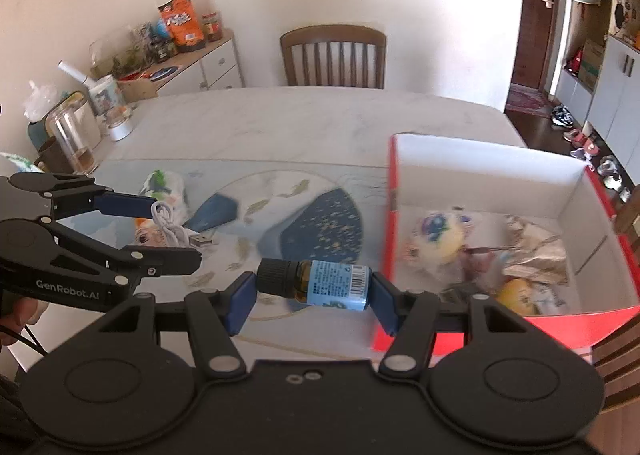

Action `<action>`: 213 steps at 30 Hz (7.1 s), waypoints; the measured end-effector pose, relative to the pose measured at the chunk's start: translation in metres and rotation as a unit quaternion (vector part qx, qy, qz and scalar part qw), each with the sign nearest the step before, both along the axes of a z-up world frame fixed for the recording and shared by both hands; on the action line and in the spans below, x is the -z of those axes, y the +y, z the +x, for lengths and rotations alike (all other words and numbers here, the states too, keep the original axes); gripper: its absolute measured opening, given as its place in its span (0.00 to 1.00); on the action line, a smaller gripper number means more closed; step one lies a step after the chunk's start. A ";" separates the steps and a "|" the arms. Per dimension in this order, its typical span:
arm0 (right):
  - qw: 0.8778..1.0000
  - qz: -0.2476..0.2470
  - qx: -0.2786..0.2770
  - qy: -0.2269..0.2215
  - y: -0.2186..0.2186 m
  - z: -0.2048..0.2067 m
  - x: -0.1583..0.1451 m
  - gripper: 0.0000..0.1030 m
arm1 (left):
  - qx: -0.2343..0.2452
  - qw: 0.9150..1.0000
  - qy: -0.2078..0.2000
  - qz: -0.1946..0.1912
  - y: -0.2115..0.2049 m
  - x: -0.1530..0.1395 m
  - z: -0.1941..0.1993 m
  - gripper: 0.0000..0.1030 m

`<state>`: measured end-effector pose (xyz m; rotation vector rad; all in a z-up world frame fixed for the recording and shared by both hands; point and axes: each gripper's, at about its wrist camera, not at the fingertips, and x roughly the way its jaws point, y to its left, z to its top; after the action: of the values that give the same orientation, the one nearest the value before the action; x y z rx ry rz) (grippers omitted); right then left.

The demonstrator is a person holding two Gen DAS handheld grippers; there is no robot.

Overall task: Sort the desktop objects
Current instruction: 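Carry the white cable and small bottle over the shoebox with both tools, then lower both tools into the shoebox and open them to drop cable and bottle, then move both tools back over the tissue pack and cartoon bun on the table, then grasp the white tissue pack with the left tool while the right tool grasps the cartoon bun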

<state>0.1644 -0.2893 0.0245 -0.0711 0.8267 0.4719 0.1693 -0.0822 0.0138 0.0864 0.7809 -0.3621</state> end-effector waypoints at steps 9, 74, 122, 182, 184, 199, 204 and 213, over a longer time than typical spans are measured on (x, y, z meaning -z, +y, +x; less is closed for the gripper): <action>1.000 0.000 0.025 -0.005 -0.052 0.014 -0.005 0.58 | 0.029 1.000 -0.011 -0.001 -0.053 -0.013 0.019 0.75; 0.989 -0.097 0.006 0.112 -0.108 0.197 0.092 0.59 | 0.085 0.974 0.187 0.092 -0.218 0.072 0.153 0.77; 0.998 -0.015 0.028 0.057 -0.141 0.103 0.009 0.75 | 0.046 0.996 0.080 -0.006 -0.162 0.006 0.074 0.76; 0.995 -0.045 -0.075 0.049 0.241 0.016 0.077 0.97 | -0.092 0.995 0.029 -0.013 0.245 0.073 0.063 1.00; 0.994 -0.053 -0.084 0.047 0.249 0.019 0.082 0.96 | -0.080 0.996 0.023 -0.005 0.242 0.079 0.066 1.00; 0.988 -0.077 -0.113 0.066 0.270 0.035 0.105 0.89 | 0.013 1.000 0.027 0.000 0.238 0.098 0.093 1.00; 0.988 -0.076 -0.117 0.068 0.274 0.039 0.107 0.88 | -0.079 0.988 0.119 -0.065 0.254 0.097 0.108 1.00; 0.985 -0.080 -0.133 0.069 0.283 0.042 0.115 0.86 | -0.190 0.956 0.184 -0.124 0.246 0.102 0.126 1.00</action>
<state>0.2068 -0.0066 -0.0906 -0.3034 0.9961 0.6673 0.2955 0.1642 -0.0880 -0.3736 1.0912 -0.1046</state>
